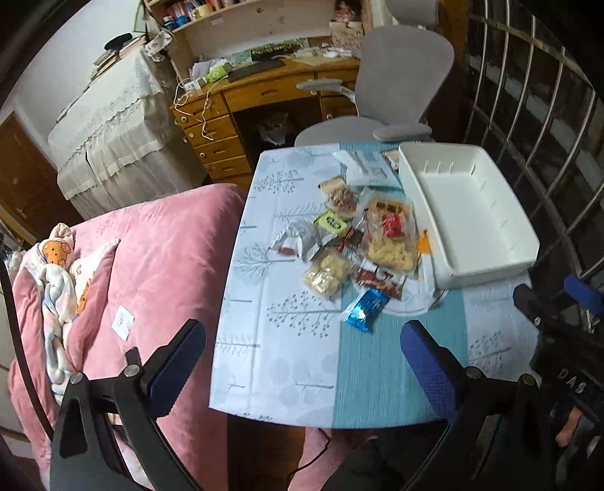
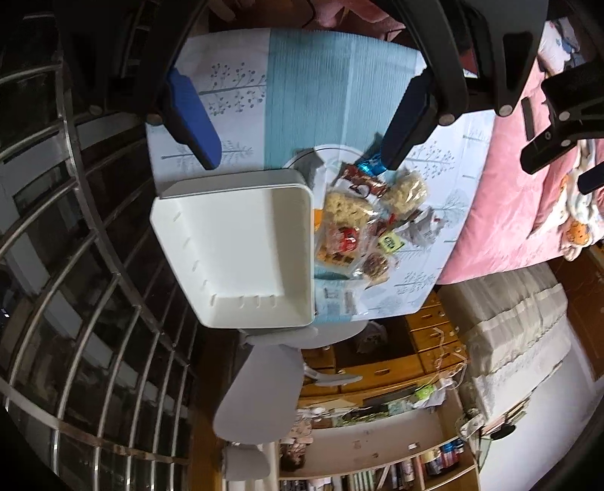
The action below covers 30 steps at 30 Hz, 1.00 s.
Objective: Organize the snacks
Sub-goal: 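Move both tools toward the snack pile beside the white tray, then grasp the white snack bag with the left tool while the right tool grasps the blue wrapper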
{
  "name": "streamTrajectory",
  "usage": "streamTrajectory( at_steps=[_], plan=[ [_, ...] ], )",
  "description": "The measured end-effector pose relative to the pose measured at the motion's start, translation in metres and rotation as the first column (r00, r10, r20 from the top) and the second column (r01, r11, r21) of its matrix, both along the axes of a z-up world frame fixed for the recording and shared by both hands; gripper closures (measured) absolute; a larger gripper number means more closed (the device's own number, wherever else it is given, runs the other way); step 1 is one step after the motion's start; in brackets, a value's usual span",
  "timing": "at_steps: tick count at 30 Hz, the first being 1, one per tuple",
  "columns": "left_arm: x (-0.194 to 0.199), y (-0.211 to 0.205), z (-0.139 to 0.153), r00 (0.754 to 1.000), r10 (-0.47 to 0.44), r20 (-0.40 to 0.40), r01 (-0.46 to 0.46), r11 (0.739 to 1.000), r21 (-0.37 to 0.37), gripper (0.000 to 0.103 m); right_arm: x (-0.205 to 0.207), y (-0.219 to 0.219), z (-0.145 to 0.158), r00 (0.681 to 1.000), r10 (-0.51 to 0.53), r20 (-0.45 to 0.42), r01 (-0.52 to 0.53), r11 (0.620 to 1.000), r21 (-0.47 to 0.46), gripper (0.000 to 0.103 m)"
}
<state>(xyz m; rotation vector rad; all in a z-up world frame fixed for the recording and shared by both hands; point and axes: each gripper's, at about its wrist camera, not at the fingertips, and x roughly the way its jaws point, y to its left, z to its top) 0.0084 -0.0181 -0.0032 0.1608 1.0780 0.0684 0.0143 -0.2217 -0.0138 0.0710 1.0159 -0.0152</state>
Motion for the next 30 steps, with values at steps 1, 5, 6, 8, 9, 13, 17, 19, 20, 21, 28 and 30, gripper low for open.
streamTrajectory(
  at_steps=[1,5,6,8,9,13,17,19,20,21,28,30],
  plan=[
    [0.0,0.001,-0.001,1.0,-0.005,-0.004,0.005,1.0,0.001,0.001,0.001,0.0,-0.001,1.0,0.01,-0.004,-0.01,1.0,0.009,0.016],
    [0.006,0.008,-0.007,0.999,-0.018,-0.033,0.017,0.999,-0.028,0.001,0.006,0.003,-0.006,0.999,0.026,-0.022,-0.026,1.0,0.013,0.016],
    [0.009,0.01,-0.008,0.999,-0.016,-0.04,0.015,0.999,-0.035,0.001,0.007,0.004,-0.007,0.999,0.031,-0.024,-0.03,1.0,0.008,0.016],
    [0.016,0.016,-0.011,0.999,-0.016,-0.052,0.014,0.999,-0.049,0.001,0.01,0.008,-0.009,0.999,0.037,-0.028,-0.037,0.999,0.007,0.016],
    [0.019,0.019,-0.012,0.998,-0.019,-0.057,0.016,0.998,-0.053,0.001,0.011,0.008,-0.011,0.999,0.04,-0.031,-0.039,0.999,0.013,0.016],
    [0.034,0.033,-0.02,0.996,-0.062,-0.062,0.055,0.993,-0.107,0.001,0.017,0.013,-0.019,0.998,0.033,-0.062,-0.028,0.997,0.07,0.016],
    [0.055,0.049,-0.031,0.988,-0.136,-0.071,0.123,0.979,-0.161,0.001,0.024,0.024,-0.028,0.996,-0.02,-0.092,0.029,0.994,0.103,0.016],
    [0.068,0.058,-0.036,0.981,-0.18,-0.07,0.167,0.973,-0.159,0.001,0.029,0.033,-0.032,0.993,-0.051,-0.107,0.061,0.994,0.094,0.016],
    [0.073,0.061,-0.037,0.977,-0.203,-0.066,0.19,0.969,-0.158,0.001,0.031,0.037,-0.034,0.992,-0.065,-0.109,0.075,0.993,0.087,0.016],
    [0.081,0.066,-0.04,0.971,-0.232,-0.06,0.22,0.962,-0.16,0.001,0.032,0.042,-0.036,0.99,-0.08,-0.112,0.089,0.993,0.08,0.016],
    [0.132,0.097,-0.06,0.939,-0.343,-0.026,0.325,0.909,-0.261,0.001,0.048,0.078,-0.065,0.966,-0.209,-0.152,0.221,0.973,0.068,0.016],
    [0.15,0.105,-0.072,0.933,-0.36,-0.021,0.34,0.896,-0.286,0.001,0.051,0.086,-0.076,0.958,-0.241,-0.154,0.252,0.966,0.059,0.016]
  ],
)
